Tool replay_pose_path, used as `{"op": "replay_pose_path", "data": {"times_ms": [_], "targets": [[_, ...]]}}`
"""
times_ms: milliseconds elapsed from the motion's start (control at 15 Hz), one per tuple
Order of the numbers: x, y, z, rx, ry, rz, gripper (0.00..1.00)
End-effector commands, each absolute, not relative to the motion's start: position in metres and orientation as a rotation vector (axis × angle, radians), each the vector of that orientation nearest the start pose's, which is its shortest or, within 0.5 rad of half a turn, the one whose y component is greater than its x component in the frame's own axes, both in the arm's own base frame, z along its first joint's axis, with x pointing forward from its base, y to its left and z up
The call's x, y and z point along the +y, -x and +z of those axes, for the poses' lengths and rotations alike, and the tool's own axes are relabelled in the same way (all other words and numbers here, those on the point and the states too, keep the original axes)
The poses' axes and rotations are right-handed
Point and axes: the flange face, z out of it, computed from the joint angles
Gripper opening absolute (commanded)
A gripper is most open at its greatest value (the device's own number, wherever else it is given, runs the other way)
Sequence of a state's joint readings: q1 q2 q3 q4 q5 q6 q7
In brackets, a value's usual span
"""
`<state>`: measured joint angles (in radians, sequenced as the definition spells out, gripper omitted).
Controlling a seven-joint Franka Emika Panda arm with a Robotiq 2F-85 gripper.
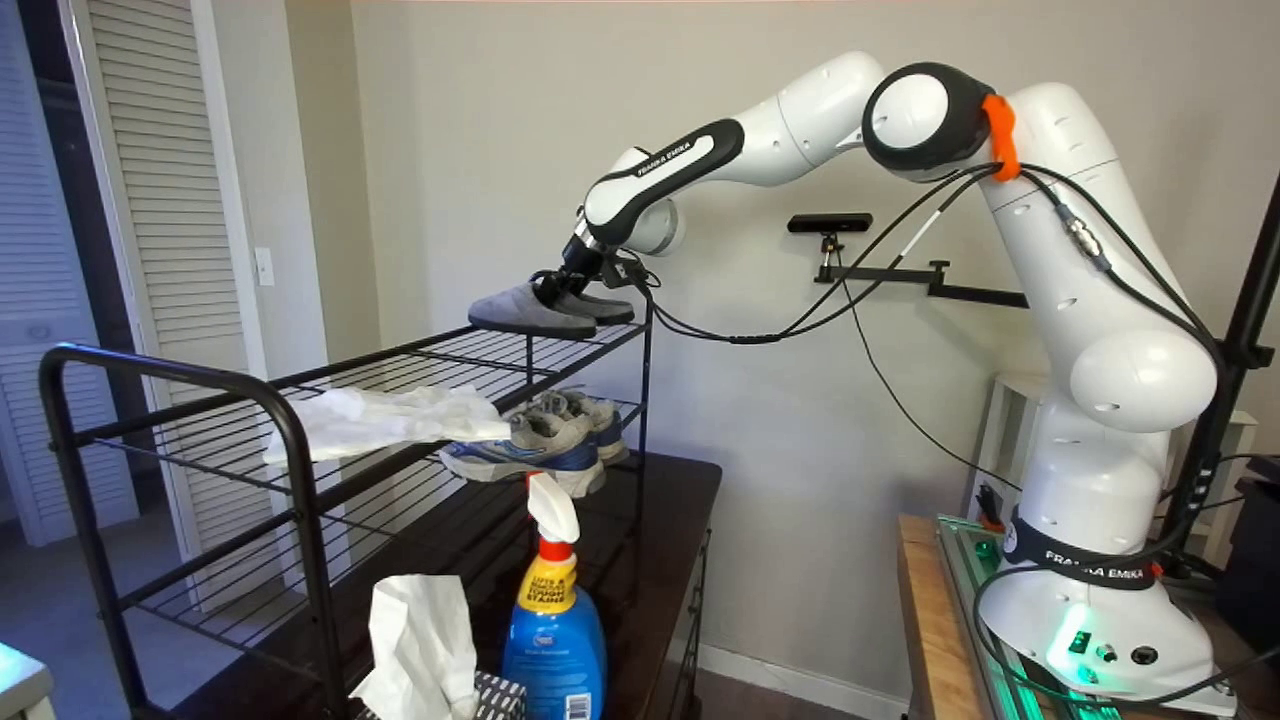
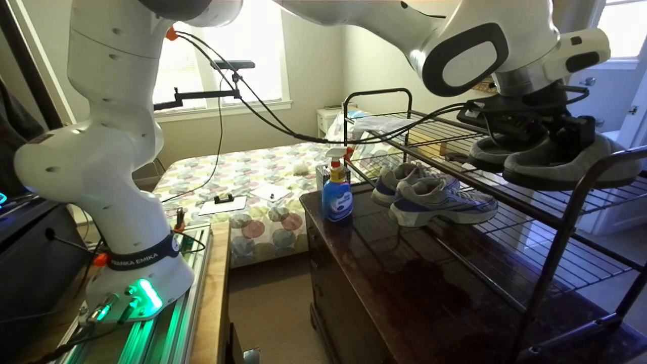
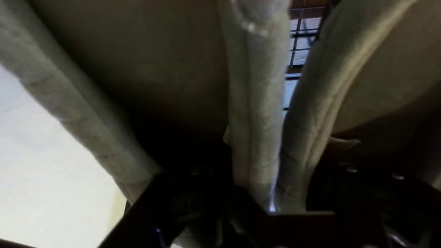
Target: Remove the grey slippers from the top rack and put them on the bottom rack
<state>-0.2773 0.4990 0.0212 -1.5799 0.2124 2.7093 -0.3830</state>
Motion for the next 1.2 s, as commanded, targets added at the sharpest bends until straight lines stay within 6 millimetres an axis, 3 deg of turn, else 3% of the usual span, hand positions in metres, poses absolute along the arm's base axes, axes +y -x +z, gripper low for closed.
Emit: {"op": "replay_pose_path", "data": {"times_ms": [0,200,333,533,800,1133], "targets": [[-0.197,-0.715,0.419,0.124,3.038,-0.996,0.31],[-0.197,-0.712,0.422,0.188,3.047,-0.995,0.09],[-0.191,-0.706,0.433,0.231,3.042,-0.977,0.01],[-0.177,-0.692,0.461,0.24,3.012,-0.971,0.0],[-0.173,-0.668,0.499,0.26,3.009,-0.924,0.03],[-0.181,-0.622,0.524,0.241,3.062,-0.658,0.03]]}}
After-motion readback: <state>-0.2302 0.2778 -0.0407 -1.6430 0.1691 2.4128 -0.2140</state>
